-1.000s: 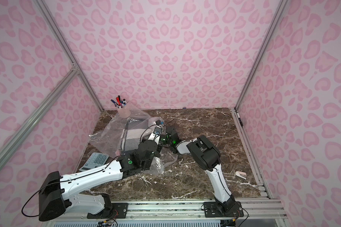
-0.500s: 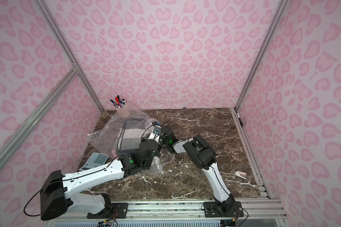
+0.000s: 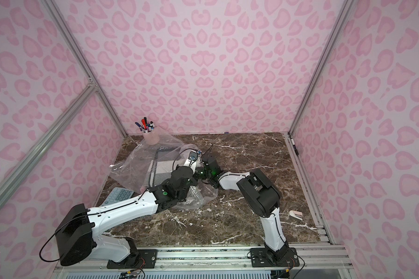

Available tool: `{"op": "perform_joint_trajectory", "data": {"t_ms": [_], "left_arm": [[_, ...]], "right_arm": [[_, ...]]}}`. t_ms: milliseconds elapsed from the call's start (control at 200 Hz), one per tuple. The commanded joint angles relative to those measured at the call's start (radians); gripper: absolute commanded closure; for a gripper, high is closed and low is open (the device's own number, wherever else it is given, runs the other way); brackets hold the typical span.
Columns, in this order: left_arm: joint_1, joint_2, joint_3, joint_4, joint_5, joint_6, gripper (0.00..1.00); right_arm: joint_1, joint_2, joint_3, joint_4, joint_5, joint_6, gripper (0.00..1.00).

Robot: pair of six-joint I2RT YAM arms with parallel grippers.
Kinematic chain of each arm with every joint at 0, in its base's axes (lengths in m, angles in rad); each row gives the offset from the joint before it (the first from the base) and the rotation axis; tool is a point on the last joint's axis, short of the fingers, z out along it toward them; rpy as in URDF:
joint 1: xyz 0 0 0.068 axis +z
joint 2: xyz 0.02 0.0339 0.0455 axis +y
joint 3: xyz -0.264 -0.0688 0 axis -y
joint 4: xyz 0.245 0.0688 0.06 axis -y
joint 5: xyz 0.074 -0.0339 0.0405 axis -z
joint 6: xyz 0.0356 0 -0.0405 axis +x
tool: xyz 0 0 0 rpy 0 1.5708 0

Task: Take the blanket out of the vacuum bag
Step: Take out the blanket from the vacuum bag.

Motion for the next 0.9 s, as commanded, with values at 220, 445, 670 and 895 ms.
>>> {"op": "perform_joint_trajectory", "data": {"t_ms": [220, 445, 670, 895], "left_arm": [[0.031, 0.064, 0.020, 0.082, 0.020, 0.052, 0.96], [0.099, 0.024, -0.021, 0.087, 0.068, 0.002, 0.96], [0.143, 0.013, -0.021, 0.087, 0.105, 0.008, 0.96], [0.160, 0.029, 0.029, 0.084, 0.123, 0.036, 0.96]], "right_arm": [[0.006, -0.118, -0.045, -0.017, -0.004, -0.019, 1.00], [0.006, -0.205, -0.041, -0.184, 0.041, -0.083, 1.00], [0.001, -0.250, -0.109, -0.256, 0.100, -0.110, 1.00], [-0.022, -0.272, -0.167, -0.242, 0.109, -0.119, 1.00]]}}
